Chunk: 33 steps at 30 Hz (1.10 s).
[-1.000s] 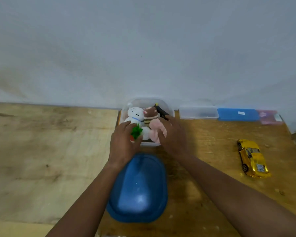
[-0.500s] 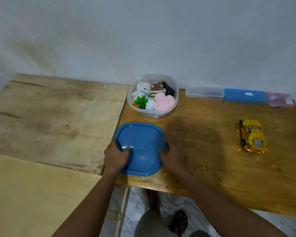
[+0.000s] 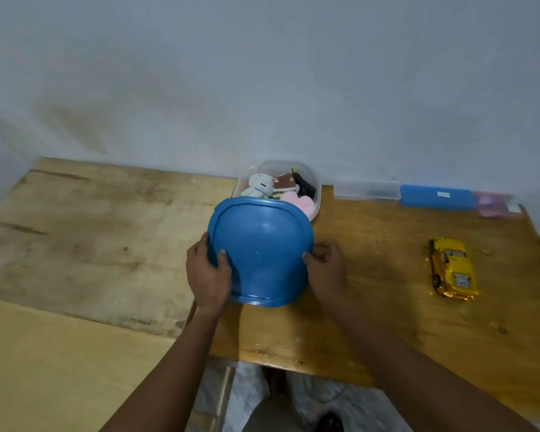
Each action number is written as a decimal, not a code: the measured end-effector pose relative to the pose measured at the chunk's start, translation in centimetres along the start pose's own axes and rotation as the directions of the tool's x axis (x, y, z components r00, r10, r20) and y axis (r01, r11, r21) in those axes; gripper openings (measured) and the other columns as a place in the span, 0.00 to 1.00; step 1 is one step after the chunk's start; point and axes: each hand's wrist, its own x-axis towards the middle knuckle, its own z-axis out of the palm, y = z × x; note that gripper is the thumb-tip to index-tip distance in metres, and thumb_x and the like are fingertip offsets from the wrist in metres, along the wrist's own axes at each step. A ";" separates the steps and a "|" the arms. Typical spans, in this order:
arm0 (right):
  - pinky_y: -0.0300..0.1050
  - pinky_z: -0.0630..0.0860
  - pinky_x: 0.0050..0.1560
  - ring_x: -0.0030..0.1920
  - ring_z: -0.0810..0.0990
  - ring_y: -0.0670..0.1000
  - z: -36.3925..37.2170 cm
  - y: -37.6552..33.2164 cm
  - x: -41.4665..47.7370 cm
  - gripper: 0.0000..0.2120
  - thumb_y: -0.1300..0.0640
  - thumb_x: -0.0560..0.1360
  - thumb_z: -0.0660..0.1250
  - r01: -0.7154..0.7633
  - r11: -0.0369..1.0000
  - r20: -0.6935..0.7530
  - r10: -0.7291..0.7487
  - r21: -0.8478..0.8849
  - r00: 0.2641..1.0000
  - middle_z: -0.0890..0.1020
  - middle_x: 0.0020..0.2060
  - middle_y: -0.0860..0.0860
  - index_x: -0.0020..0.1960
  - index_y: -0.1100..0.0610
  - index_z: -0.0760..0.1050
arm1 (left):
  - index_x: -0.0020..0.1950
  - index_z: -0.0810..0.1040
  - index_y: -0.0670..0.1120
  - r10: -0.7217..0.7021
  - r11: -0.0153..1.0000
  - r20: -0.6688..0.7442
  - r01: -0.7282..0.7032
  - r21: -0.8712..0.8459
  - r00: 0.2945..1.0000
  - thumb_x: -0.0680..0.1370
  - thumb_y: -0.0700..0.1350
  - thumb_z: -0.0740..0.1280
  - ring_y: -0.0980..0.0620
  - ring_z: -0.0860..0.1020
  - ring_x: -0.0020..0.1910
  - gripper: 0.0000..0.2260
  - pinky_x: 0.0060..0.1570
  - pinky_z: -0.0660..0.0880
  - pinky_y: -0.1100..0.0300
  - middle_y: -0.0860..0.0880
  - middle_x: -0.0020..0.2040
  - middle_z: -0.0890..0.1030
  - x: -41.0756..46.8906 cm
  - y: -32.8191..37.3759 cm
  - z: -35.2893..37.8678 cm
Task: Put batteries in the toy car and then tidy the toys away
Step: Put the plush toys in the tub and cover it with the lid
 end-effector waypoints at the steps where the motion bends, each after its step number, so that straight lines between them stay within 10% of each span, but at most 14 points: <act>1: 0.42 0.75 0.42 0.43 0.78 0.46 0.0 -0.7 0.7 0.12 0.62 0.74 0.71 0.005 1.000 -0.011 -0.005 0.003 1.000 0.79 0.42 0.45 0.49 0.48 0.72 | 0.77 0.68 0.45 0.021 1.000 0.009 -0.020 -0.004 1.000 0.81 0.45 0.65 0.44 0.73 0.67 0.24 0.64 0.69 0.54 0.43 0.67 0.74 1.0 0.8 0.4; 33: 0.45 0.82 0.40 0.45 0.80 0.45 3.9 -5.5 17.1 0.07 0.56 0.79 0.68 -0.096 0.995 -0.160 0.088 -0.041 0.983 0.79 0.46 0.45 0.55 0.49 0.74 | 0.71 0.75 0.47 -0.050 0.984 0.300 0.098 -0.147 0.953 0.83 0.41 0.62 0.47 0.76 0.65 0.17 0.65 0.75 0.52 0.47 0.68 0.77 18.3 4.0 9.5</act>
